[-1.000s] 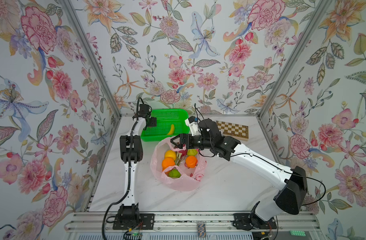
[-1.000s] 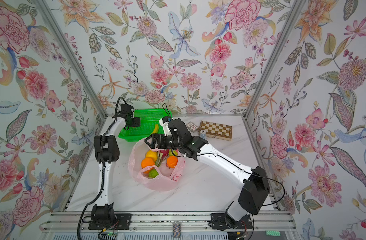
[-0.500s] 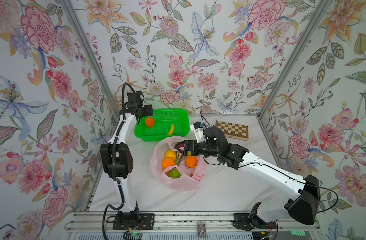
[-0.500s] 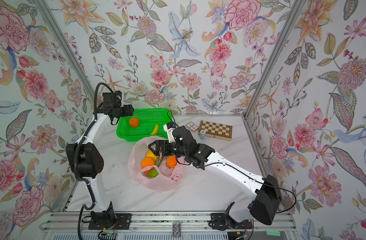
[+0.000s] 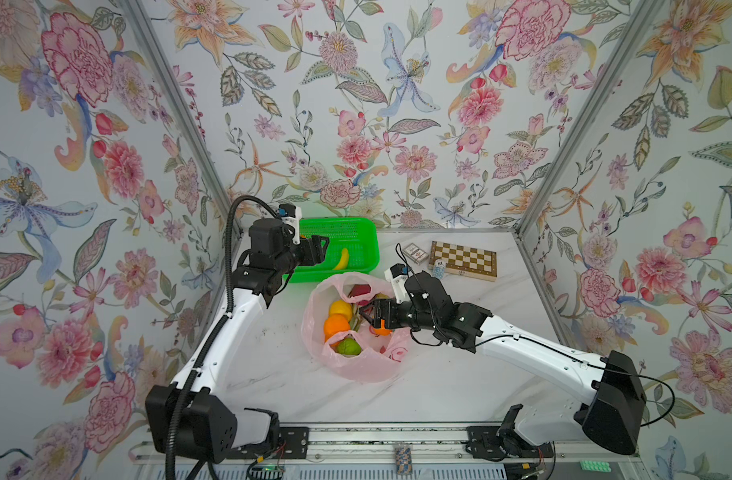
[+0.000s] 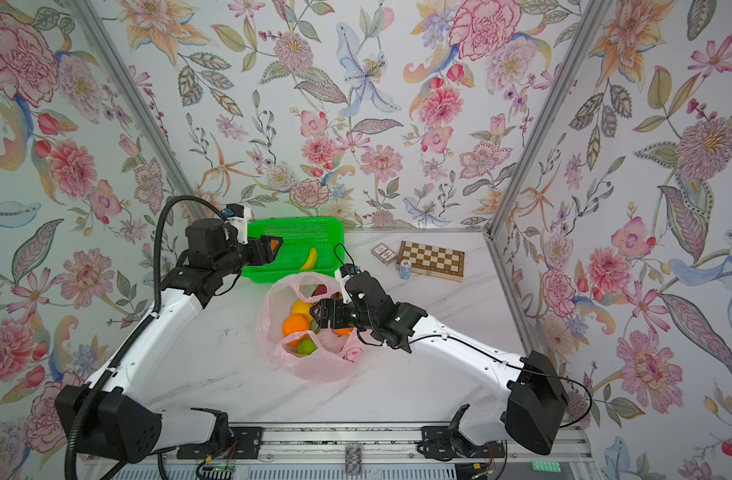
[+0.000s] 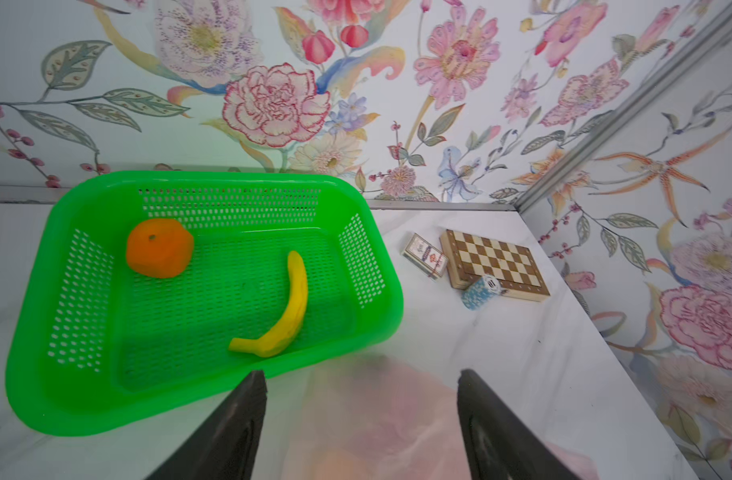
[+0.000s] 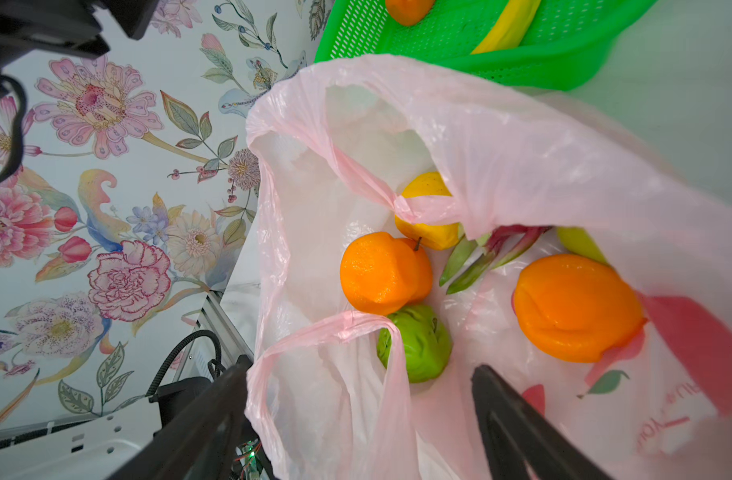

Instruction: Untie the knot of the plastic bag and take out the fruit

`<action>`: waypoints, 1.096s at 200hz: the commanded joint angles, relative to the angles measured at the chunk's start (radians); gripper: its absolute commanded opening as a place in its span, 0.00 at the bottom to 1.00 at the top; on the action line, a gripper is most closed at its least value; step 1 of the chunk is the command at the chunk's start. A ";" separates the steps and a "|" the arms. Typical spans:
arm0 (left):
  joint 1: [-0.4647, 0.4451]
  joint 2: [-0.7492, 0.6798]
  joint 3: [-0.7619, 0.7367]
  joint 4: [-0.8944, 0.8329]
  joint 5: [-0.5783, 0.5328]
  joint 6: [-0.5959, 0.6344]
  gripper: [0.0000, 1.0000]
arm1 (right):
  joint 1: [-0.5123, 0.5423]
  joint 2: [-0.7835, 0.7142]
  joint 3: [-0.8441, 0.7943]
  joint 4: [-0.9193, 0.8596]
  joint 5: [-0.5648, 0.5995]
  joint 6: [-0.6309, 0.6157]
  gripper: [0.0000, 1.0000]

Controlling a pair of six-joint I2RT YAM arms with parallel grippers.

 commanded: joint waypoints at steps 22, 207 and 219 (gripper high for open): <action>-0.091 -0.128 -0.056 -0.277 -0.134 0.047 0.74 | 0.029 0.094 -0.005 0.090 -0.023 0.027 0.83; -0.118 -0.354 -0.337 -0.488 -0.211 -0.096 0.71 | 0.046 0.532 0.210 0.192 -0.134 0.051 0.81; -0.118 -0.361 -0.344 -0.481 -0.213 -0.096 0.71 | 0.046 0.549 0.216 0.192 -0.142 0.052 0.81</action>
